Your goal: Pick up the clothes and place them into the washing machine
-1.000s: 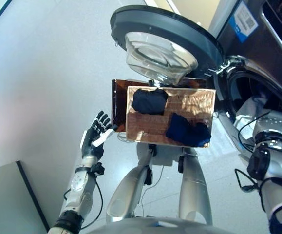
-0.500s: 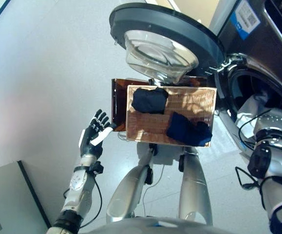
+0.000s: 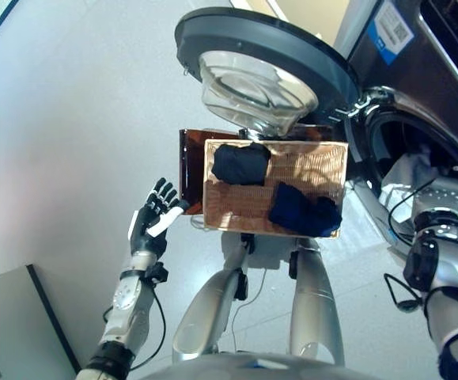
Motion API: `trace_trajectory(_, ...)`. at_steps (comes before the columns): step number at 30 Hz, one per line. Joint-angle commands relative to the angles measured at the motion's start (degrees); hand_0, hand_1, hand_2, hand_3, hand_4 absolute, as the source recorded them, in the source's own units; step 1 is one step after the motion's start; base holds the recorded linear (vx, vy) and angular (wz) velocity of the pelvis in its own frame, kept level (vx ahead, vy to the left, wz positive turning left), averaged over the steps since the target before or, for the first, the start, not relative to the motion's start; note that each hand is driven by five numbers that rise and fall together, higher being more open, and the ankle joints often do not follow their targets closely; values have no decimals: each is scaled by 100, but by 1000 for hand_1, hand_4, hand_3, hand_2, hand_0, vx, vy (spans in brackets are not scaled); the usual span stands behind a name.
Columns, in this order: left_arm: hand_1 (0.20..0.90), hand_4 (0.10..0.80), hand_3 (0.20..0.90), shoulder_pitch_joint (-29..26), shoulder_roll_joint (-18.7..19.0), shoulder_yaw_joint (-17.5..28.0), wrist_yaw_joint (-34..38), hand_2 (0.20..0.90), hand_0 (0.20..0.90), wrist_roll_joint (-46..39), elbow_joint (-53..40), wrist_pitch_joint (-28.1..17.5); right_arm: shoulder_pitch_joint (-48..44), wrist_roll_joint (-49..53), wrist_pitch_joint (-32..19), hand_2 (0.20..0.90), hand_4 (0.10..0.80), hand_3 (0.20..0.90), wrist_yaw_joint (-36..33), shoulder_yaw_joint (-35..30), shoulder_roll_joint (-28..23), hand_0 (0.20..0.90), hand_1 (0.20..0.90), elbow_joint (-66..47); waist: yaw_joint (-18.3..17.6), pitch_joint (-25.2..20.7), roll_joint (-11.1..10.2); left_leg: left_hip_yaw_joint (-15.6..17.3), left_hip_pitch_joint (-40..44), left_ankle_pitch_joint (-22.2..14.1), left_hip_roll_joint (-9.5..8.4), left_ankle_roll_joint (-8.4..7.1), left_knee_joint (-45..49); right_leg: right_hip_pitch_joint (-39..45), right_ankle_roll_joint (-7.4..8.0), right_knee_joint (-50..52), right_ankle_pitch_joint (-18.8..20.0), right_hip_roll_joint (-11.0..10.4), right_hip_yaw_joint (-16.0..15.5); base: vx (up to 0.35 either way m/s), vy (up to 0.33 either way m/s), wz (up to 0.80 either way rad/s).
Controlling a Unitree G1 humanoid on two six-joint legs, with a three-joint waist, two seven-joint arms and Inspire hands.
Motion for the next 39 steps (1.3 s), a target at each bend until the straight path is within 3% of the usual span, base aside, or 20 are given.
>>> trace_trajectory(1,900,800,900,418,355,168,-9,900,900,2,-398,-456,148,-1116,-32,900,800,900,-44,587,-597,900,900,-86,128,-385,-219,-30,69,-445,-138,-466,-86,41,21,-294,-14,190,-61,0,0,0)
trace_trajectory(7,900,800,900,498,332,141,-73,900,900,21,-393,-477,502,-1440,-22,900,800,900,-54,705,-166,900,900,-216,116,-343,-280,-47,98,-426,-118,-449,-86,88,25,-320,14,191,-74,0,0,0)
trace_trajectory(17,900,800,900,592,211,320,-14,900,900,163,-259,-541,1785,-3769,343,900,800,900,-594,1419,847,900,900,-1350,19,-390,-424,-55,208,-427,-109,-418,-86,239,58,-403,61,196,-104,0,0,0)
trace_trajectory(25,900,800,900,558,144,483,73,900,900,389,-219,-656,2321,-6711,1034,900,800,900,-1316,2189,791,900,900,-2282,-4,-426,-470,-103,168,-374,-117,-408,-86,264,73,-512,133,186,-120,-3,1,0)
trace_trajectory(32,900,800,900,559,125,448,65,900,900,512,-350,-652,1858,-8061,1650,900,800,900,-1587,2755,645,900,900,-1660,73,-367,-440,-147,81,-313,-126,-401,-86,210,62,-540,179,193,-111,-21,2,0)
trace_trajectory(39,900,800,900,502,46,477,60,900,900,630,-185,-648,1773,-9225,2048,900,800,900,-1731,3200,604,900,900,-1753,84,-302,-426,-146,84,-290,-116,-402,-86,215,65,-535,204,206,-103,-15,5,-2)
